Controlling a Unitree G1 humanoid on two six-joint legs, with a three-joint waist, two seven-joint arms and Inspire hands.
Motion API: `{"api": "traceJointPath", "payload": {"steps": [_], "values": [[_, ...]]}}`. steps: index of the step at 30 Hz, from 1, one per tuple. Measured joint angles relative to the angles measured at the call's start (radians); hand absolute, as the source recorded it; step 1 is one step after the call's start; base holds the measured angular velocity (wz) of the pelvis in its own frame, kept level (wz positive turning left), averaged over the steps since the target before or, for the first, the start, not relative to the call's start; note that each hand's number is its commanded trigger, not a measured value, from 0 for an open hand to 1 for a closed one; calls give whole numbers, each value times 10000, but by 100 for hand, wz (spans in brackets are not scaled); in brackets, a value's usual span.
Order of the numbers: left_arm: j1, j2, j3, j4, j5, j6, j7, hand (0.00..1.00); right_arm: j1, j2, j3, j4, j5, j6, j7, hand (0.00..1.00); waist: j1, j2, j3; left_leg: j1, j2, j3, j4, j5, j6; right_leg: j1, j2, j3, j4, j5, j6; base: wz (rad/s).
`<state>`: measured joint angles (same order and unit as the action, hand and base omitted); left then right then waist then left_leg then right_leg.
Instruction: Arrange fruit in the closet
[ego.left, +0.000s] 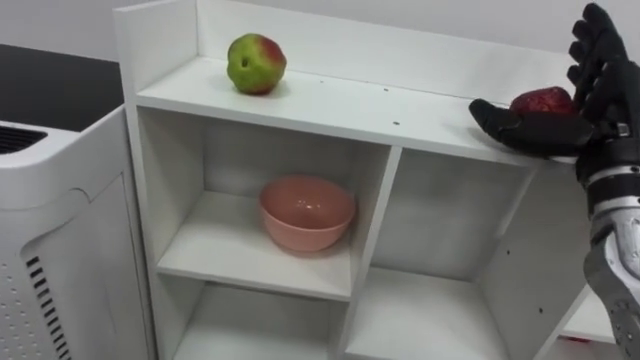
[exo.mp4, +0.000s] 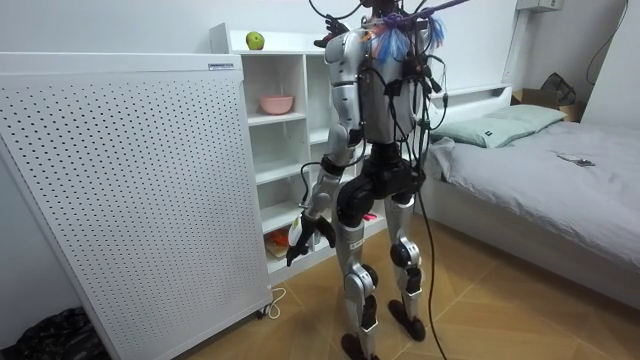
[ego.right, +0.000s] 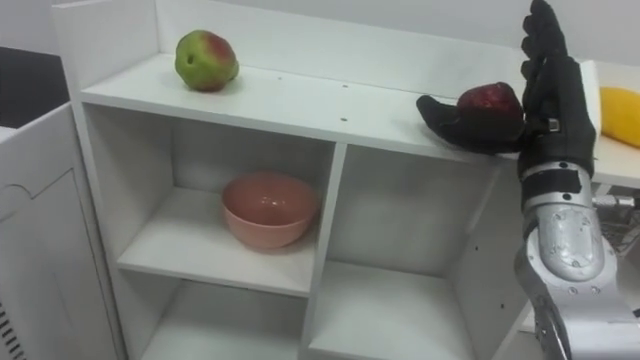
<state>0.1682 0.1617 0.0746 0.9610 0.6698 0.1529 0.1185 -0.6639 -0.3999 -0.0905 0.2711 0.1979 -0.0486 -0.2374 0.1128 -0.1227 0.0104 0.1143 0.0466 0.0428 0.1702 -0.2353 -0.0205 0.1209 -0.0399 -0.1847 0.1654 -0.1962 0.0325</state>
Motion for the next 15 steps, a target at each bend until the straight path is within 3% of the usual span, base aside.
{"api": "traceJointPath", "payload": {"steps": [7,15], "values": [[28,3,-37,39,-11,38,0,0,-207,-135,67,871,100,40,219,0,-12,78,-57,-63,-57,-2,195,1,-2,110,-78,-185,15,1,-2,5],[38,5,-172,24,-122,400,-145,0,-207,-378,210,1218,281,338,1005,0,-84,130,-141,-66,-57,-3,339,2,-3,243,-101,-343,19,12,-20,5]]}}
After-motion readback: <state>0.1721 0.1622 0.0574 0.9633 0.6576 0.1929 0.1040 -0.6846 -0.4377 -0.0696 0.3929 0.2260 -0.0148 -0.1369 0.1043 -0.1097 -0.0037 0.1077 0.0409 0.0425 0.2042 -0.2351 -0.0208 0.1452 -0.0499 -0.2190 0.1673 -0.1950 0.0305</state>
